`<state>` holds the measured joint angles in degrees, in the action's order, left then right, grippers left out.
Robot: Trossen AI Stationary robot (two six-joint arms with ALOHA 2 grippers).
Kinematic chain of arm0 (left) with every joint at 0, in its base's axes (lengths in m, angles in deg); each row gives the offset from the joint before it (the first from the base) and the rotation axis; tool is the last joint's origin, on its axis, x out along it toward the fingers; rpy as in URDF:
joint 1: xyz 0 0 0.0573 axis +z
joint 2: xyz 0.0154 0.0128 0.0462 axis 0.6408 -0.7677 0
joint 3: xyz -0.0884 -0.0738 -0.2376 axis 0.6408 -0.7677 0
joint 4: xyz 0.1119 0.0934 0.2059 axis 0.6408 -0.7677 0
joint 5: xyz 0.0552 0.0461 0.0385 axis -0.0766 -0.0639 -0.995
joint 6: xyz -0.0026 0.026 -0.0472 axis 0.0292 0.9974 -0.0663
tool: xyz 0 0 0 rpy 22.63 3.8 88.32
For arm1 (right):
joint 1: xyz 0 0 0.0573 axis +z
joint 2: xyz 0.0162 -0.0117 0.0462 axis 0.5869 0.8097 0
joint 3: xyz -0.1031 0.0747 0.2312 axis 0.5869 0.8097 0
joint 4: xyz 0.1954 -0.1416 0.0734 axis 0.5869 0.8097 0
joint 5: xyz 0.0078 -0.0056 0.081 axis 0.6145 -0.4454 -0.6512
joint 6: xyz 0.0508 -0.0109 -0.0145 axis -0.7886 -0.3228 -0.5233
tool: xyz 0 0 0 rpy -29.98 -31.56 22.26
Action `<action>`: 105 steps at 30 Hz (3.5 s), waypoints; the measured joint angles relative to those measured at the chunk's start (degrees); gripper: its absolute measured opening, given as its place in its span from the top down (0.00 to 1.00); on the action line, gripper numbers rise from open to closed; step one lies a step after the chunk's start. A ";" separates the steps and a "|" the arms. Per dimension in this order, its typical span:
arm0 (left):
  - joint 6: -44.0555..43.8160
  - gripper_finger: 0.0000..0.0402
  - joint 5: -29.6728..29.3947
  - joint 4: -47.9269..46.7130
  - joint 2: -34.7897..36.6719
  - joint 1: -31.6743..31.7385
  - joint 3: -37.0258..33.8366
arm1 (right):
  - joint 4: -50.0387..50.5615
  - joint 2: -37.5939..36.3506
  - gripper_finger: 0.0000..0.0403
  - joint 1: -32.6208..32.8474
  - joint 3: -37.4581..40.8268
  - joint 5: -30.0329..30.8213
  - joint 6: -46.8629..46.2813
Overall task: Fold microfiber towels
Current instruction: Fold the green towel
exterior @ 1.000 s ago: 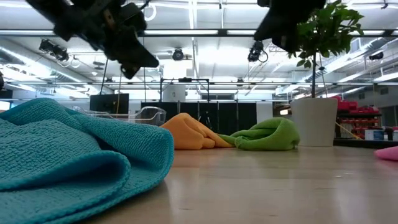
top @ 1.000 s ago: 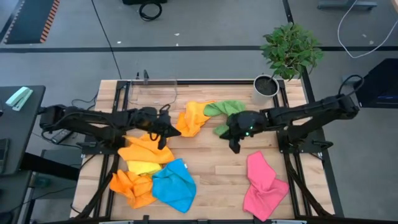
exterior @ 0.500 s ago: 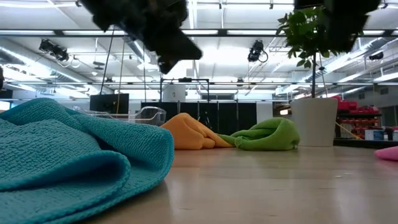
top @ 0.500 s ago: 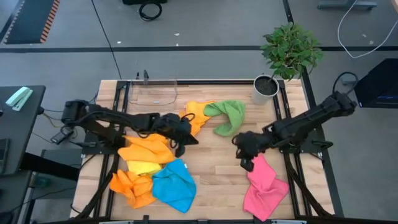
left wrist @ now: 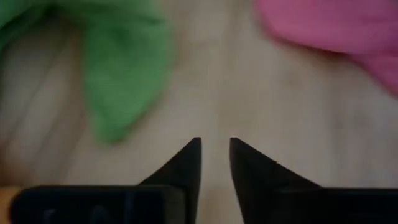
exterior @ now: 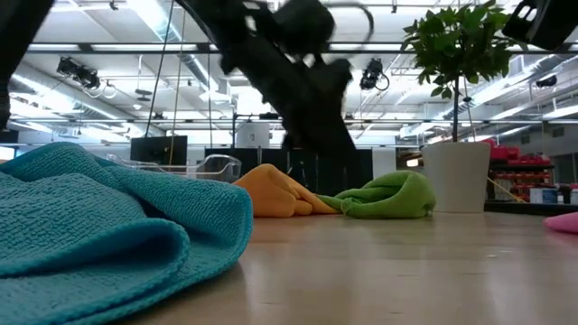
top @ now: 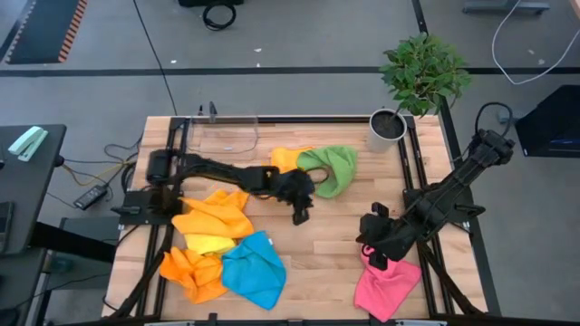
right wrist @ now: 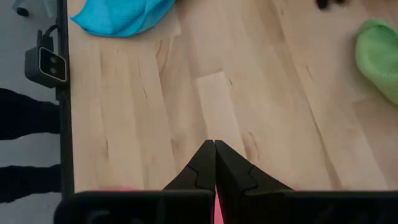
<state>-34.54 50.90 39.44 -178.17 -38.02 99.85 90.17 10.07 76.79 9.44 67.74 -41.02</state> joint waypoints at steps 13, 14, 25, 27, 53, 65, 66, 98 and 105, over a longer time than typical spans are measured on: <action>-4.89 0.50 -0.18 -14.61 -4.37 4.46 10.68 | 1.93 -0.13 0.98 -1.06 0.00 8.18 -1.03; -5.06 0.50 -1.11 -13.61 -4.60 4.53 10.71 | 2.07 -0.13 0.98 -1.53 0.00 8.22 -0.94; -7.22 0.55 -4.11 -8.78 -12.54 5.18 10.90 | 2.32 -0.13 0.98 -3.67 0.00 7.96 -2.11; -8.55 0.56 -5.03 -8.68 -12.71 5.18 10.94 | 2.33 -0.13 0.98 -3.69 0.00 7.79 -2.56; -1.04 0.98 -2.56 -34.75 0.46 1.39 44.06 | 2.74 -17.44 0.98 -3.87 0.00 20.23 13.35; 1.61 0.98 3.45 -45.21 3.19 11.06 56.86 | 2.92 -19.59 0.98 -8.54 -0.02 22.12 15.85; 1.56 0.98 5.07 -47.52 3.19 11.46 57.11 | 3.12 -19.26 0.98 -8.81 -0.02 22.13 15.74; -31.99 0.97 -3.20 -23.17 14.83 -31.65 -17.04 | -46.07 15.83 0.70 -37.63 10.95 -16.38 2.80; -32.94 0.96 -3.19 -20.55 15.48 -31.94 -17.32 | -51.31 26.26 0.48 -44.15 6.81 -25.23 5.52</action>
<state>-67.48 47.71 18.88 -162.69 -69.96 82.52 38.85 36.32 32.64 16.25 42.51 -35.50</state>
